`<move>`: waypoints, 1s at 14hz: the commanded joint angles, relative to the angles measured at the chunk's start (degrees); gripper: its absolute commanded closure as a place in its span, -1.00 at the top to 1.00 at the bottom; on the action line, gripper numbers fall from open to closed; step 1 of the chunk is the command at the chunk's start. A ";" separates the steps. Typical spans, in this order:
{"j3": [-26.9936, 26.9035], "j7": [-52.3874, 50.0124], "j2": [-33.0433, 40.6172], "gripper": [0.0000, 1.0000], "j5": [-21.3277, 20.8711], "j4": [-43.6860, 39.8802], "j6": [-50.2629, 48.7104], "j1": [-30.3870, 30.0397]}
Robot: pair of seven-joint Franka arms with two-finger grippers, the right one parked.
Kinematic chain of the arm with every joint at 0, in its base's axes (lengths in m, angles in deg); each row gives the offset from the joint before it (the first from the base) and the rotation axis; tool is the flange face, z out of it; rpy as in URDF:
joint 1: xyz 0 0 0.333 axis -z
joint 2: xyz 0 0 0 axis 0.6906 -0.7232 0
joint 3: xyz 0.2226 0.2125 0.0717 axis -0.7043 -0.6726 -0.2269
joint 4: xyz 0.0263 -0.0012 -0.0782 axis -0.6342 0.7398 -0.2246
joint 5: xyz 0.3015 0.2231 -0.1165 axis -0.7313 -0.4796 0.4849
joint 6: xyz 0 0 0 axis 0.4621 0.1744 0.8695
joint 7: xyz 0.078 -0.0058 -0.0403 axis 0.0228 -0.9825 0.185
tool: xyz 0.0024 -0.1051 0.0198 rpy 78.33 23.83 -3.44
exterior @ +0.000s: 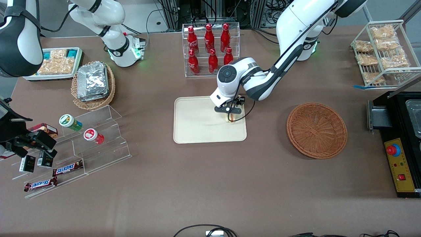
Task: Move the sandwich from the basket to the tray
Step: 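Lower the sandwich onto the tray and open the left gripper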
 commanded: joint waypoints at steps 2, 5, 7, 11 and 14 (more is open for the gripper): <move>-0.18 -2.23 0.95 0.64 -0.68 -3.25 -3.03 0.04; -0.18 -2.50 0.96 0.64 -0.15 -10.01 -11.98 -0.05; -0.09 -2.59 1.13 0.69 2.13 -13.09 -14.64 -2.49; -1.31 -3.29 3.58 0.93 5.39 -16.79 -15.61 -5.23; -6.41 -6.71 6.13 0.98 5.57 -18.73 -17.28 -5.23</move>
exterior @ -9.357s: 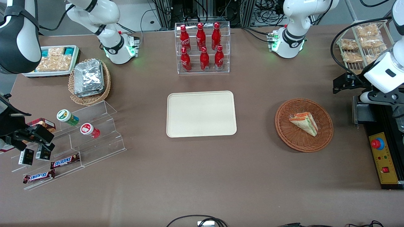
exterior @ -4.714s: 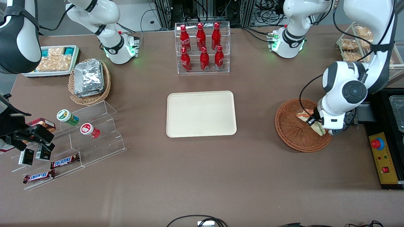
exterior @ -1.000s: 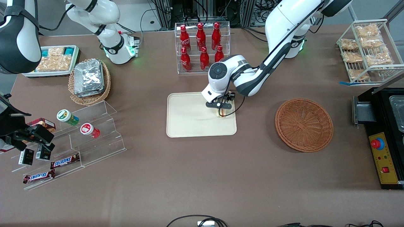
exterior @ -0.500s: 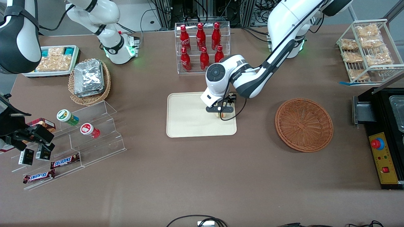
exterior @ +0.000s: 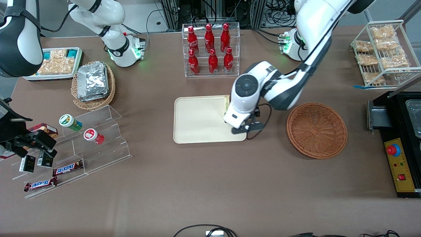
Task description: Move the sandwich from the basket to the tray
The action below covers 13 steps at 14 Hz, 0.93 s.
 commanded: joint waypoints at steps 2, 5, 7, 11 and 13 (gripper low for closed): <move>-6.26 -2.04 4.70 0.98 0.99 -1.52 -4.94 0.60; -11.09 0.32 6.37 0.98 1.60 -3.54 -9.87 0.60; -14.60 5.49 8.12 0.98 3.09 -3.64 -11.10 0.60; -23.39 20.16 13.22 0.99 8.19 -3.64 -16.72 0.60; -28.05 27.72 15.94 0.99 11.08 -3.64 -19.09 0.69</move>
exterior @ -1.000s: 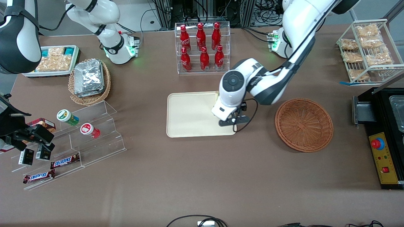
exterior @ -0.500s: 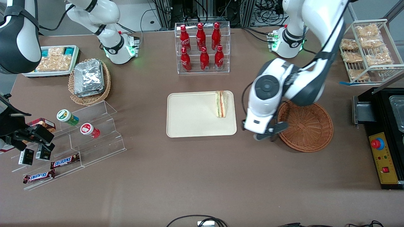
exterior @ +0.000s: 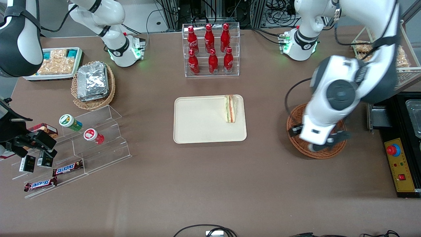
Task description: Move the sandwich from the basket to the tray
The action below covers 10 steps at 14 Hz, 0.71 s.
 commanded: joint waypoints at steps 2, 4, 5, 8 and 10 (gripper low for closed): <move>-7.14 12.40 5.84 0.99 4.38 0.11 -5.33 0.70; -9.25 17.24 8.21 0.99 4.47 0.20 -6.83 0.70; -9.35 18.83 9.27 0.99 4.47 0.37 -7.71 0.52; -7.34 22.78 11.47 0.99 6.39 0.29 -8.77 -5.27; -4.19 24.46 12.88 0.99 6.49 0.37 -9.56 -9.21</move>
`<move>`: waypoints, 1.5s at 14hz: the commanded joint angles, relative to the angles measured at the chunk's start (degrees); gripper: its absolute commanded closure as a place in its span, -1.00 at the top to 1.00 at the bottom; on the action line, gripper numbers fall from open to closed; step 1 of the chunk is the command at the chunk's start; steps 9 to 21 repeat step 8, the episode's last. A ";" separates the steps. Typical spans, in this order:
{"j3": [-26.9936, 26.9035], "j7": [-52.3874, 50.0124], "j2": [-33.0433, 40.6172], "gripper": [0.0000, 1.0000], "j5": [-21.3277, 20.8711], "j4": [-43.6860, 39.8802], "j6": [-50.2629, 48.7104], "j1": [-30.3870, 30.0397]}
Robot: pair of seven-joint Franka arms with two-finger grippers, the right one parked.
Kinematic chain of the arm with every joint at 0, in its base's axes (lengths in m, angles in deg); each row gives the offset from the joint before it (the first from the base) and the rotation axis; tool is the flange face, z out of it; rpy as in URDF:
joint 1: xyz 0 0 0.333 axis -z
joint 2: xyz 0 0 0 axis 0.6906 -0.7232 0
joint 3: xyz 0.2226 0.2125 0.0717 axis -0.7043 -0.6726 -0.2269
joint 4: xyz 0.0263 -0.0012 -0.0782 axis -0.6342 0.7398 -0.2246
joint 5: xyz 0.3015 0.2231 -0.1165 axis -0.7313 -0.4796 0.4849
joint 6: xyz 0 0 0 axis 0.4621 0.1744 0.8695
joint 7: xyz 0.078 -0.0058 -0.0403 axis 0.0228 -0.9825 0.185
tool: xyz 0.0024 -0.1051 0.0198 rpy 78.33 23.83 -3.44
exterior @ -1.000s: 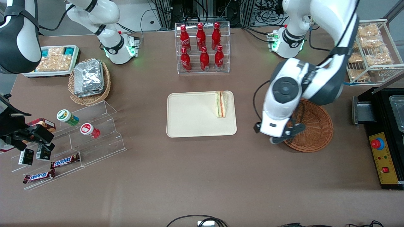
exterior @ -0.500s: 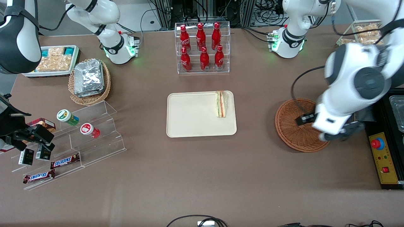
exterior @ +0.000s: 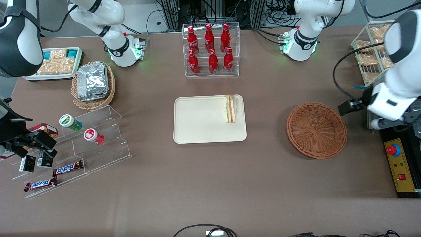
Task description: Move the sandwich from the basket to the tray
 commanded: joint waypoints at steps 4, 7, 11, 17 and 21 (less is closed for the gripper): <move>11.36 9.46 4.66 0.99 1.19 0.13 -1.94 -10.94; 13.65 9.56 5.81 0.99 1.36 -0.31 -2.46 -12.53; 14.44 9.56 5.72 0.99 1.45 -0.40 -2.73 -13.15; 14.44 9.56 5.72 0.99 1.45 -0.40 -2.73 -13.15; 14.44 9.56 5.72 0.99 1.45 -0.40 -2.73 -13.15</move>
